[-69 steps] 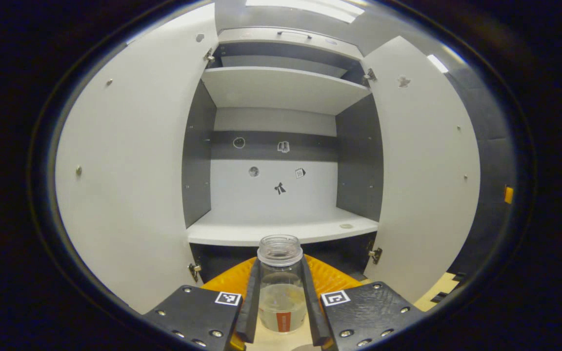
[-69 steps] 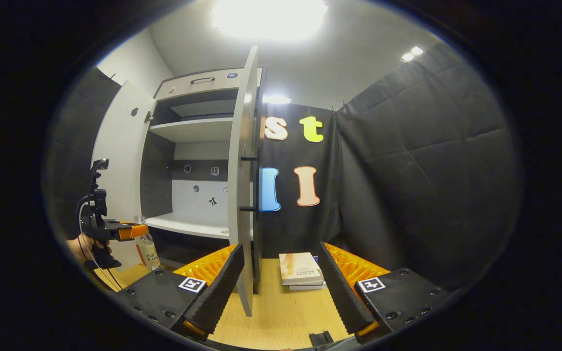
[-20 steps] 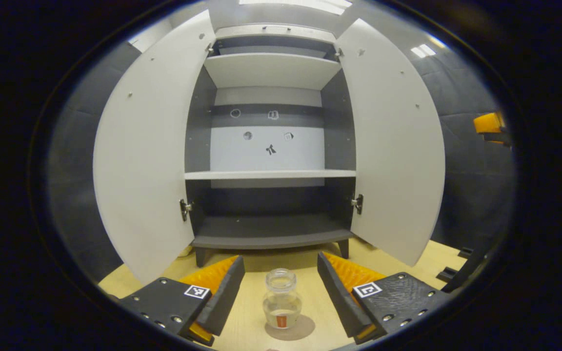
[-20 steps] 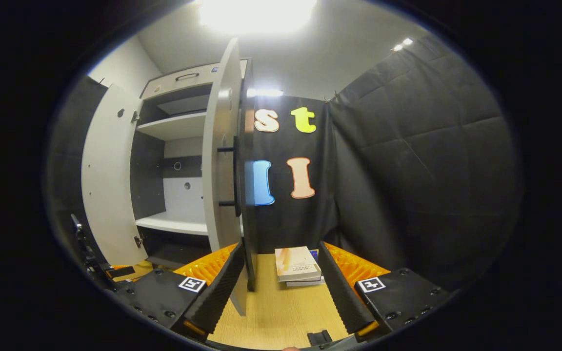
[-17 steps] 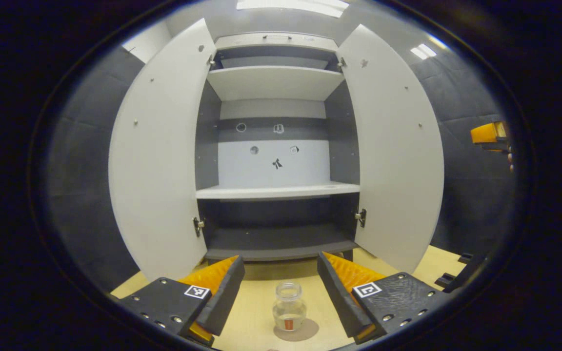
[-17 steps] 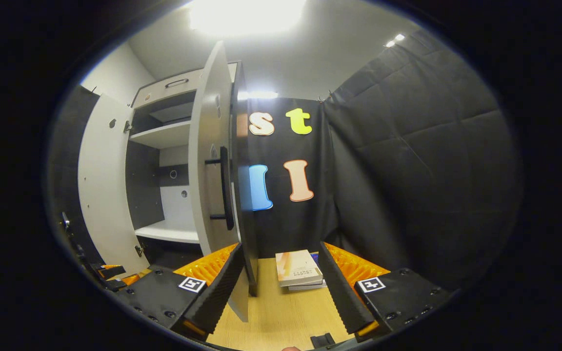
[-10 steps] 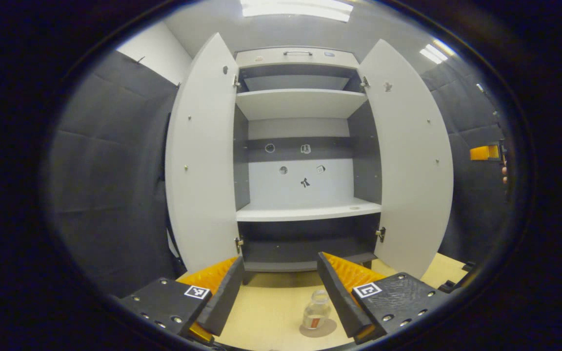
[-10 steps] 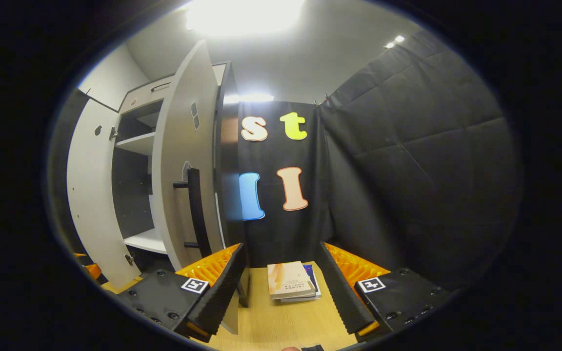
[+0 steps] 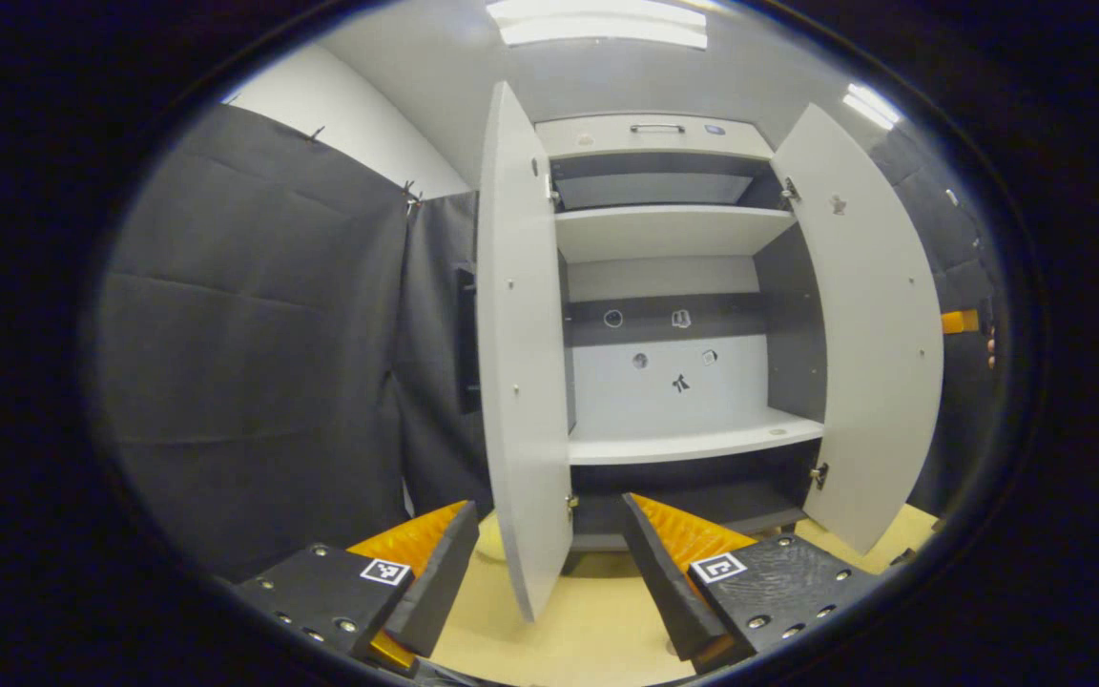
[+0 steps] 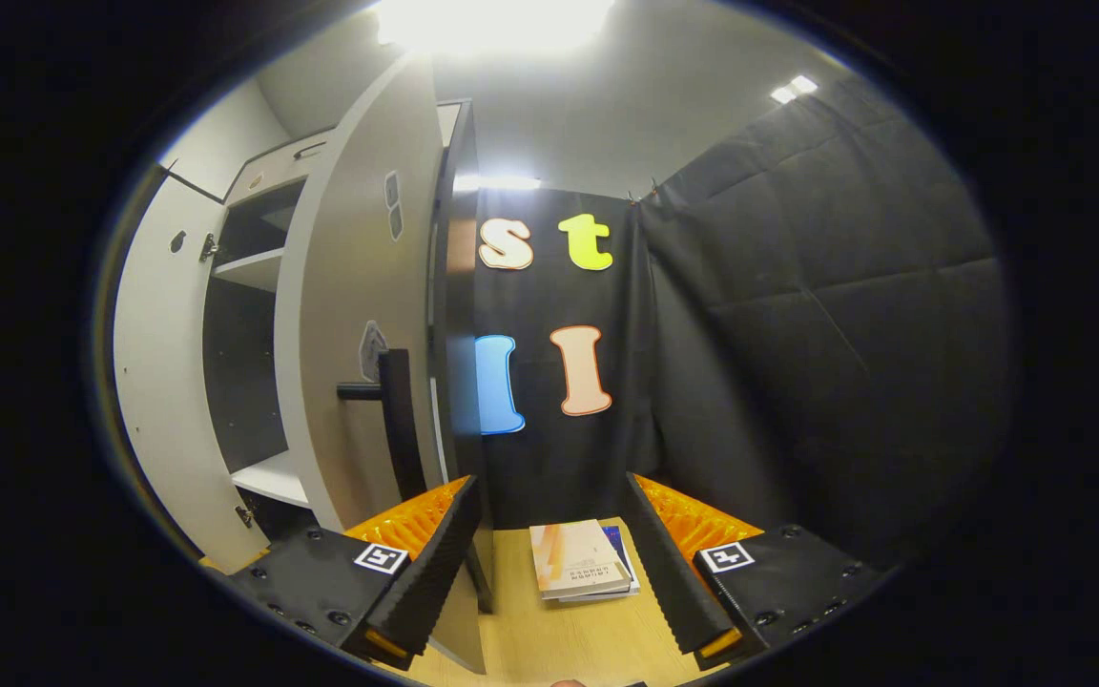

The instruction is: Grasp the bottle in the cabinet with the left hand and place it on the coaster, then close the right door with the right hand and the left door with the left hand.

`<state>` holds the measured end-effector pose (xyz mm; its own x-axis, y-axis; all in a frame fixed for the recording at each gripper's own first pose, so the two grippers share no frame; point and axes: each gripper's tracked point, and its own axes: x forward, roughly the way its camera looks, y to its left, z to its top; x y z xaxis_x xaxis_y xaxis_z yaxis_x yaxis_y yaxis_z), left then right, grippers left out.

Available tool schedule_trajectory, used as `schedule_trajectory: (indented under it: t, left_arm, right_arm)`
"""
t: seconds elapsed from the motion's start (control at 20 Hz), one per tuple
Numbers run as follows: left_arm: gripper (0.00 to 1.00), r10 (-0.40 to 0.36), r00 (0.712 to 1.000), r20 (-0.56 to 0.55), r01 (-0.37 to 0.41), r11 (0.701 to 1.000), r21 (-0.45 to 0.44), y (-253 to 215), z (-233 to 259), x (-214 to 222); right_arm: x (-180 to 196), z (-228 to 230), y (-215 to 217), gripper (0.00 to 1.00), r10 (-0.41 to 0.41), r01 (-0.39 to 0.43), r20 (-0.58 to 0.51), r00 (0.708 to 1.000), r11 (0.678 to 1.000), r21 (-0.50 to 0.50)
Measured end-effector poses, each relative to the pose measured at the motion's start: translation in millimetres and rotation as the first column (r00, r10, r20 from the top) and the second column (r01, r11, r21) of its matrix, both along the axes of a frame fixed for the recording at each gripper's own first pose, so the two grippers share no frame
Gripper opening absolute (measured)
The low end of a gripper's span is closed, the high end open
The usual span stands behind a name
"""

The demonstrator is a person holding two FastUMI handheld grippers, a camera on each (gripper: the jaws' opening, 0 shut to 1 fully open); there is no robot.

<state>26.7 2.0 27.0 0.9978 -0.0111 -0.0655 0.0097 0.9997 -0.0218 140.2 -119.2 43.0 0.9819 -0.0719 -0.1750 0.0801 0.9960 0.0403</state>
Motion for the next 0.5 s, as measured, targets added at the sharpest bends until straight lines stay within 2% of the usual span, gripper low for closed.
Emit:
schedule_trajectory:
  t: [0.15,0.25,0.3,0.4,0.45,0.5]
  left_arm:
    - [0.91,0.043,0.999,0.012,-0.044,0.999,0.024,40.3,2.4,7.1]
    - [0.91,0.065,0.998,0.013,-0.065,0.998,0.021,62.7,1.4,14.1]
    - [0.92,0.074,0.997,0.011,-0.074,0.997,0.014,71.4,-0.4,17.0]
    - [0.92,0.083,0.997,0.005,-0.083,0.997,0.004,87.1,-4.9,22.3]
    - [0.92,0.086,0.996,0.001,-0.086,0.996,0.004,94.3,-8.2,23.9]
    - [0.92,0.09,0.996,-0.001,-0.09,0.996,0.003,99.9,-10.3,25.8]
  right_arm:
    - [0.2,4.5,0.6,0.95,-0.046,0.046,0.002,0.999,0.997,-0.056]
    - [0.3,2.3,2.1,0.94,-0.062,0.062,-0.002,0.998,0.997,-0.05]
    - [0.1,2.4,3.0,0.91,-0.068,0.067,-0.006,0.998,0.997,-0.045]
    - [-1.3,3.1,4.0,0.94,-0.084,0.084,-0.004,0.996,0.995,-0.049]
    - [-2.5,3.2,3.7,0.91,-0.096,0.095,-0.001,0.995,0.994,-0.056]
    - [-3.4,3.4,3.7,0.94,-0.108,0.107,-0.003,0.994,0.992,-0.064]
